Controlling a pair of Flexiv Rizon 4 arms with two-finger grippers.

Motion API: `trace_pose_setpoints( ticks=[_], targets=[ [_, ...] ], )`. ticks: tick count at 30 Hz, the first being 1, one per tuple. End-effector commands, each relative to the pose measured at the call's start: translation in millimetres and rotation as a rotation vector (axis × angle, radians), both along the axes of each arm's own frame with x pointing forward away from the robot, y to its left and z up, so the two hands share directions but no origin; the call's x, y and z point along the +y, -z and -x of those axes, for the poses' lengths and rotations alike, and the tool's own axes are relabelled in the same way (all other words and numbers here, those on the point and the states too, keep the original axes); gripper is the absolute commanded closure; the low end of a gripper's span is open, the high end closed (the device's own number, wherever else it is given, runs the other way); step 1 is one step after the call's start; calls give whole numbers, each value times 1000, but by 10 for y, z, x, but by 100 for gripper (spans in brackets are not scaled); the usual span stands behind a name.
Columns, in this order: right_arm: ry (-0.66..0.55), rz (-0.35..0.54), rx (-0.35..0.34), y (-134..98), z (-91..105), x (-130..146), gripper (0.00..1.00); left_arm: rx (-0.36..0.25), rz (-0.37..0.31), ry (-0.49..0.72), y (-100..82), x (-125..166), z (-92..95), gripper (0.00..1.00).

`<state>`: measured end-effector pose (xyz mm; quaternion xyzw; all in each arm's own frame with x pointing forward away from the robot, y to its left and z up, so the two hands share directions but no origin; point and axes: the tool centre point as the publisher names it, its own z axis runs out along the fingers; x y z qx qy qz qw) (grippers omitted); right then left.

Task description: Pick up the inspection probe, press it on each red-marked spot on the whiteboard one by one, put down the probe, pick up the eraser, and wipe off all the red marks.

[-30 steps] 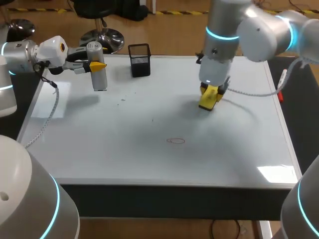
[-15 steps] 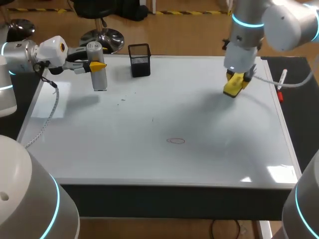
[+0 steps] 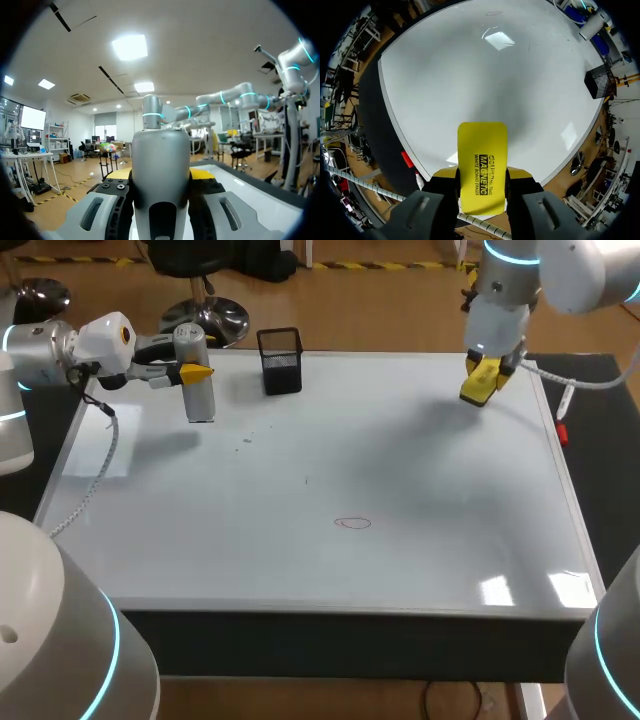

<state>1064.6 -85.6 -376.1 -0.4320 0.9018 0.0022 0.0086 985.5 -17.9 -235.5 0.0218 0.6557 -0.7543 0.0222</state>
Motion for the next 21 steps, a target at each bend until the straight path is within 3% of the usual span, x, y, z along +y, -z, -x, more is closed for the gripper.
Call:
trace_pose_setpoints(
  ticks=[1,6,21],
  targets=[
    [-7,-11,50,69,-342,95,100,-2,-2,-6,-19,-4,22,100],
    [-52,-49,46,70,-567,264,100,-2,-2,-6,-19,-4,22,100],
    [-106,-47,61,10,-533,438,100,-2,-2,-6,-19,-4,22,100]
  ],
)
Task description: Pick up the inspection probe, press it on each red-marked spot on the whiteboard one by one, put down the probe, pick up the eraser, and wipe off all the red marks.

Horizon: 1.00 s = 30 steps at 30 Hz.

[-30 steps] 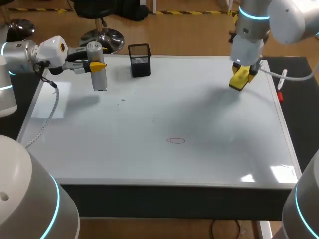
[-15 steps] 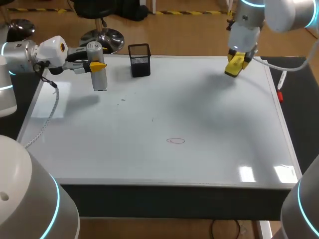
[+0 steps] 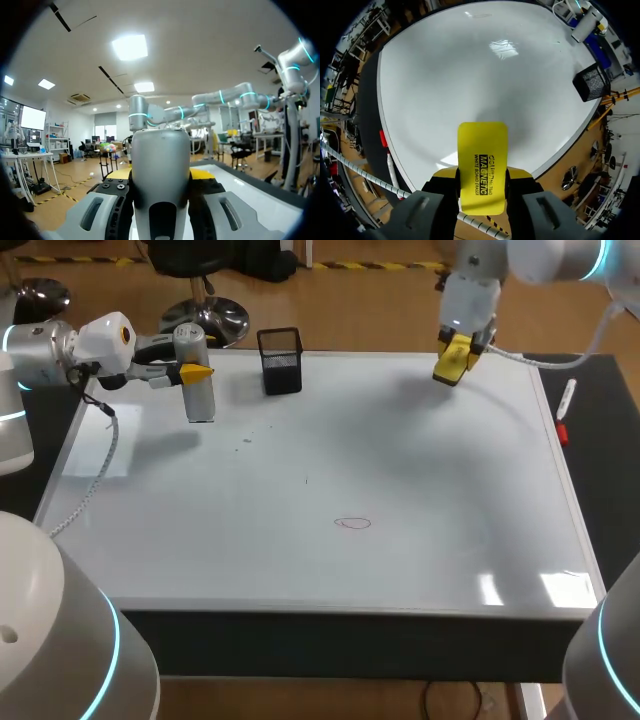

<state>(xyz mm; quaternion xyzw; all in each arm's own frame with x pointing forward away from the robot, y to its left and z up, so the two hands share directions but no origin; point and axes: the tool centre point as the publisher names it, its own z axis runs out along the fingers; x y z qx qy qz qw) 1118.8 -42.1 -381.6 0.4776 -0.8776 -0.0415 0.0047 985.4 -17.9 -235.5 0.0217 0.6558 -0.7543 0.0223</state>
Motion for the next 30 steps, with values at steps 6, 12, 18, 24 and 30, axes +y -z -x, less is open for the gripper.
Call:
trace_pose_setpoints(
  ticks=[6,12,18,24,30],
  targets=[
    [-2,12,3,-45,9,3,100,-2,-2,-6,-19,-5,22,100],
    [-2,12,3,-45,9,3,100,-2,-2,-6,-19,-5,22,100],
    [-2,12,3,-45,9,3,100,-2,-2,-6,-19,-5,22,100],
    [-2,12,3,-45,9,3,100,-37,12,33,-135,-225,157,100],
    [-2,12,3,-45,9,3,100,-66,54,112,-222,-569,592,100]
  ],
)
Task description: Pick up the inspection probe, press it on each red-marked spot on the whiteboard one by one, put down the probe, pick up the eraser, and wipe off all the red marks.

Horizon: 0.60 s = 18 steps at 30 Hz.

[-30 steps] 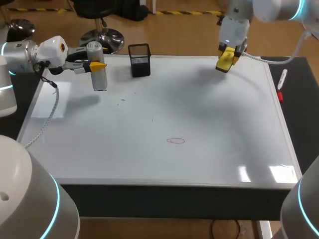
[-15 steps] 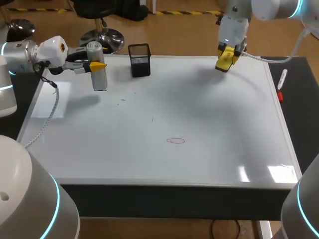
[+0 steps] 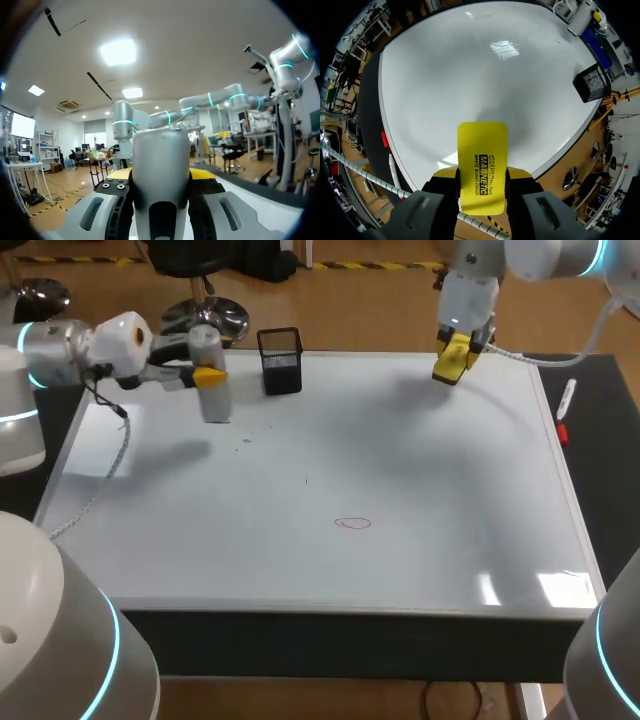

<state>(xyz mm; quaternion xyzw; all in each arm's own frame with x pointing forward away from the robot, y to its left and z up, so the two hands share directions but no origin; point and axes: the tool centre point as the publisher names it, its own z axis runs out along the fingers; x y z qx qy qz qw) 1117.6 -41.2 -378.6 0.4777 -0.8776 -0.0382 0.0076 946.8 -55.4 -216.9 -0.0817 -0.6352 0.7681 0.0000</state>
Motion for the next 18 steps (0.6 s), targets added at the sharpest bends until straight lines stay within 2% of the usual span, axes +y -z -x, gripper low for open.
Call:
trace_pose_setpoints(
  ticks=[1,10,18],
  targets=[
    [-2,3,1,-14,-2,-6,100,-15,14,15,-54,-249,295,100],
    [-2,3,1,-14,-2,-6,100,-11,23,147,-212,-652,941,100],
    [-2,3,1,-14,-2,-6,100,10,29,261,-263,-1021,1339,100]
  ],
)
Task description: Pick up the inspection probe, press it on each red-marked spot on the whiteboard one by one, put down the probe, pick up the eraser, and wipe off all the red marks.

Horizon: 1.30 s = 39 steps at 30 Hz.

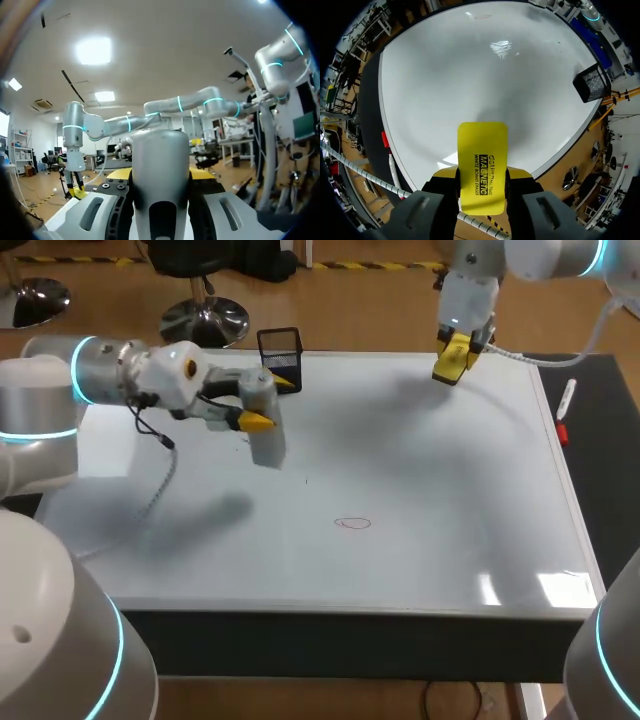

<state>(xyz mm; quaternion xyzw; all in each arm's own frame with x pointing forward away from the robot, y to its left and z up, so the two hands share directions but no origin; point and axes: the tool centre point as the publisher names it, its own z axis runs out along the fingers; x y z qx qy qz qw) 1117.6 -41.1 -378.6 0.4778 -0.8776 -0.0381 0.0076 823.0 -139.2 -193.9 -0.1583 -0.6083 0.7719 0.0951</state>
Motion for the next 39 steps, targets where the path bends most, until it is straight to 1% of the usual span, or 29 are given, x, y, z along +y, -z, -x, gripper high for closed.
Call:
trace_pose_setpoints(
  ticks=[1,6,10,12,13,20,28,39],
  targets=[
    [-2,3,1,-15,-3,-7,100,13,2,22,-23,-228,135,100],
    [-2,3,1,-15,-3,-7,100,52,10,73,41,-456,280,100],
    [-2,3,1,-15,-3,-7,100,80,16,109,121,-634,360,100],
    [-2,3,1,-15,-3,-7,100,86,7,118,173,-723,386,100],
    [-2,3,1,-15,-3,-7,100,97,15,131,198,-761,392,100],
    [-2,3,1,-15,-3,-7,100,129,-5,168,345,-994,422,100],
    [-2,3,1,-15,-3,-7,100,157,10,191,462,-1169,396,100],
    [-2,3,1,-15,-3,-7,100,178,19,201,636,-1283,386,100]
  ],
)
